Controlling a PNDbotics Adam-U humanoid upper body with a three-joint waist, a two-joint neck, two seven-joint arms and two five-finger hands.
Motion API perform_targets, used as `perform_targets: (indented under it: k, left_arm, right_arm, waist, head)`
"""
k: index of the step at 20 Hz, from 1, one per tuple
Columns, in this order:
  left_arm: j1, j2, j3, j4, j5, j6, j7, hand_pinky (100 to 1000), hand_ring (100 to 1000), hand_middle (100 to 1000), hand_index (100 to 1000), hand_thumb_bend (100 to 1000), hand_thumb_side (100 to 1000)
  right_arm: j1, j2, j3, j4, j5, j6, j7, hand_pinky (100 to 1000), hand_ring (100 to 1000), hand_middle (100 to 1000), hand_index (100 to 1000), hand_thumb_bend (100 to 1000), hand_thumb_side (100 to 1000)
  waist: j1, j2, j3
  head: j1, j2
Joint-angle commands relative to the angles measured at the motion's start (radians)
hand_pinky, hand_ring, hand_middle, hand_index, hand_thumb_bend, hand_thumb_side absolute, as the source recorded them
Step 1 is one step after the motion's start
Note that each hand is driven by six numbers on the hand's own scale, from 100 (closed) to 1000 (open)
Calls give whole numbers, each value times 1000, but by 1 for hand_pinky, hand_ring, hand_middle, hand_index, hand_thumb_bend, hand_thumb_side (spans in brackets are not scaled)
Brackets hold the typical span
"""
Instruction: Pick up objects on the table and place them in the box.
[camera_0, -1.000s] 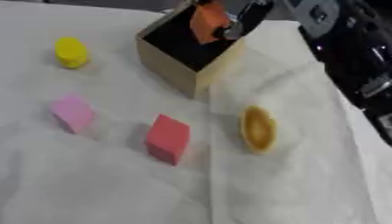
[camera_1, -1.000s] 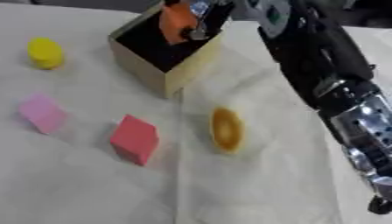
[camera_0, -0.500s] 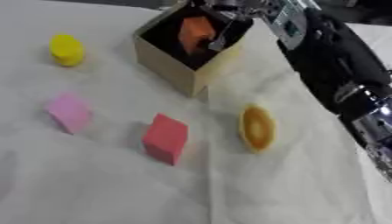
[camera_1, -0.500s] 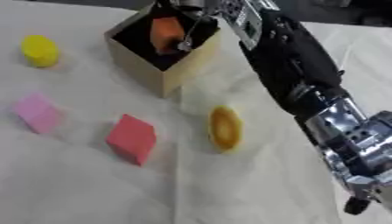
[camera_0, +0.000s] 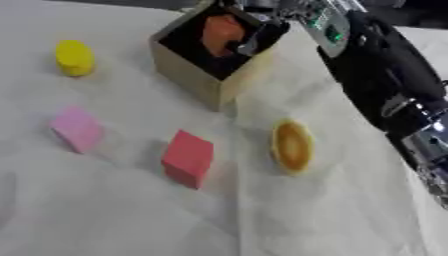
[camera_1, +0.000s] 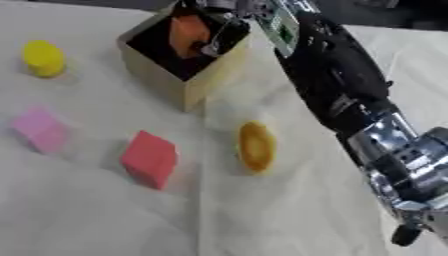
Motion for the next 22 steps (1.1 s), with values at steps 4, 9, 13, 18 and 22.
perform_targets:
  k: [4, 9, 13, 18, 22]
  left_arm:
    - [-7, 21, 1, -21, 5, 0, -4, 847, 633, 727, 829, 230, 833]
    - [-6, 19, 2, -21, 5, 0, -4, 847, 632, 727, 829, 230, 833]
    - [-2, 20, 4, -21, 4, 1, -2, 847, 632, 727, 829, 229, 833]
    - [5, 21, 10, -21, -1, 1, 4, 847, 632, 727, 829, 231, 832]
    - [7, 23, 14, -21, -4, 0, 9, 847, 633, 728, 829, 232, 829]
  right_arm:
    - [-31, -22, -1, -34, 2, -13, 26, 954, 1000, 903, 947, 483, 105]
    - [-28, -18, -4, -31, 27, -15, 17, 944, 987, 877, 937, 425, 149]
    - [-18, -46, 7, -56, -19, -27, 11, 926, 948, 823, 907, 355, 196]
    - [24, -174, 72, -207, -147, -44, 38, 911, 910, 787, 889, 321, 226]
    - [115, -321, 124, -430, -309, -14, 79, 903, 895, 773, 883, 311, 231]
  waist:
    - [4, -32, 1]
    - [3, -34, 3]
    - [3, -36, -1]
    - [2, -40, -21]
    - [5, -44, -39]
  head:
    - [0, -10]
    - [0, -9]
    - [8, -3]
    - [30, 5]
    - [48, 8]
